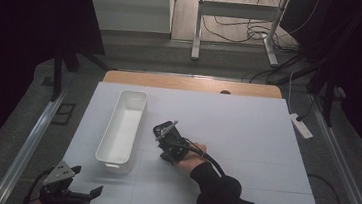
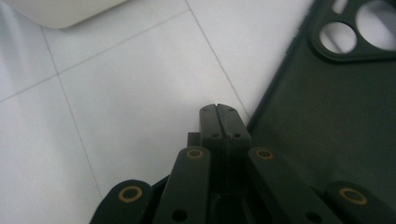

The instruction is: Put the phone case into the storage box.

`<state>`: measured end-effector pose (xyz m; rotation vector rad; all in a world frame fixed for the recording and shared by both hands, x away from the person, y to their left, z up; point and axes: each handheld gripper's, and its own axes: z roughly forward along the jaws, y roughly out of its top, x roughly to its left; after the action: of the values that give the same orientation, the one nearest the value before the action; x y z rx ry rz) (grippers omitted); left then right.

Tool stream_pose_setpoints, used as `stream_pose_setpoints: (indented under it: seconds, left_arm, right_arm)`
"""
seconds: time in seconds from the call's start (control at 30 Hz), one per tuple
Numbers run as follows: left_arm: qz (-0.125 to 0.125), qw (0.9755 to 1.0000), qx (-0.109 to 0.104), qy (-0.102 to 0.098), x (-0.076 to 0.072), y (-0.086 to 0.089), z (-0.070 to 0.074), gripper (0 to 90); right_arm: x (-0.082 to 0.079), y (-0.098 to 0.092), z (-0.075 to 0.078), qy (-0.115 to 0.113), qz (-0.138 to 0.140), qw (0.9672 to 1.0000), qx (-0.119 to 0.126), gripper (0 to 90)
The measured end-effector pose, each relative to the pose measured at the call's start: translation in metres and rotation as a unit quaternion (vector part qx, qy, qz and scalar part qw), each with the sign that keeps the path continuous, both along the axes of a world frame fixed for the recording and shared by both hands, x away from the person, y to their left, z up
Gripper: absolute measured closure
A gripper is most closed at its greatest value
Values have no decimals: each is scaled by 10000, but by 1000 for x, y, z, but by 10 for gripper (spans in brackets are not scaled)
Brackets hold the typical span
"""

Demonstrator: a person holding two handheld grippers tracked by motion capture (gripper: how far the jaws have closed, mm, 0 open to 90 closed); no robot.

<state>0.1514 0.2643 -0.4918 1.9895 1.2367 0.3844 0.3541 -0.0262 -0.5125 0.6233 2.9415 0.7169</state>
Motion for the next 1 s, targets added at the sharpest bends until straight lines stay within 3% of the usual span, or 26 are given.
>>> stream_pose_setpoints:
  seconds: [0.4, 0.53, 0.73, 1.0]
  left_arm:
    - [4, 10000, 11, 7, 0, 0, 0, 1]
    - [0, 10000, 10, 14, 0, 0, 0, 1]
    - [3, 10000, 9, 20, 0, 0, 0, 1]
    - [1, 10000, 28, 32, 1, -1, 0, 2]
  right_arm:
    - [12, -19, 2, 17, -213, 9998, -40, 900]
    - [14, -22, 1, 98, -271, 9996, 34, 899]
    - [12, -20, 5, 29, -265, 9996, 4, 893]
    - [10, -23, 24, -221, -258, 9993, 134, 726]
